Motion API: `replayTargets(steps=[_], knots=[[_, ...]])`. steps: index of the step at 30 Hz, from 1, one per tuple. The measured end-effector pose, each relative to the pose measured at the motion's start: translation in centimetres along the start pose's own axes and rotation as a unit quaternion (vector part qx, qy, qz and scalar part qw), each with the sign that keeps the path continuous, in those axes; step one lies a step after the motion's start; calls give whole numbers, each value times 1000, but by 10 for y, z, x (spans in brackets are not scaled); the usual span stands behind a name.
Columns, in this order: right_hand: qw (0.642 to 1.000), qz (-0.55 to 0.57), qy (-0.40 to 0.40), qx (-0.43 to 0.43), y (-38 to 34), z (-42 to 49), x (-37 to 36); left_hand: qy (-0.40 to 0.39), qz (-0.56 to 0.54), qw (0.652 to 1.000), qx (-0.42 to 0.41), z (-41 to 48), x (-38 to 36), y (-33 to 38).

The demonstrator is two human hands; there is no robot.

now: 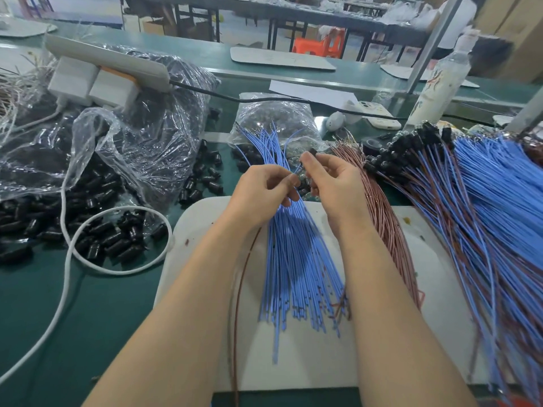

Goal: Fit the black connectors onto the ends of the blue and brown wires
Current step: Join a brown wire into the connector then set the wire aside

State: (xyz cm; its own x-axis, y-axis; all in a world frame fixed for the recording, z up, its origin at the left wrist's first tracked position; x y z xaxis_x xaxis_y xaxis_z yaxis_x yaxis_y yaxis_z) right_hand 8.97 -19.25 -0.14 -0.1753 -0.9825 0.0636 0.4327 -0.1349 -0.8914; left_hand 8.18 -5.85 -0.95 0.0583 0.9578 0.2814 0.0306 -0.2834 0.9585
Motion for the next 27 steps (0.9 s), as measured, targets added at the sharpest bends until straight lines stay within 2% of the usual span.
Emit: replayTargets(steps=[5,9,17,23,27], knots=[[998,62,2,6,-2,-2,-9,8,-27,1000,-6,-3,0,3],[998,45,-32,14,-5,-6,-19,31,-43,999,-14,-3,8,4],[999,24,-31,6,-6,-6,-16,27,-39,999,-9,0,6,1],[996,76,47,-14,-4,-2,0,27,-18,999,-4,0,4,-1],[996,75,55,-18,-1,-2,3,25,-6,1000,-10,-1,2,0]])
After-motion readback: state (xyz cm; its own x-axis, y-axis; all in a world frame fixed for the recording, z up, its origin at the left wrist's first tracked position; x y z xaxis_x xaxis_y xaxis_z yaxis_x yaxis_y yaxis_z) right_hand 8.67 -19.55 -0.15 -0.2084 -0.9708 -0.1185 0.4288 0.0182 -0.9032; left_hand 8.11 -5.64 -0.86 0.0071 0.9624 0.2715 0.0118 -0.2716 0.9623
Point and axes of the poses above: each hand's wrist, its own z-axis towards the middle knuckle, its own x-axis out of the back of the hand, y = z × x, the point moved 10 cm from there along z, towards the middle knuckle, and after that the axes turned 15 degrees about x, right-handed, at the moved point
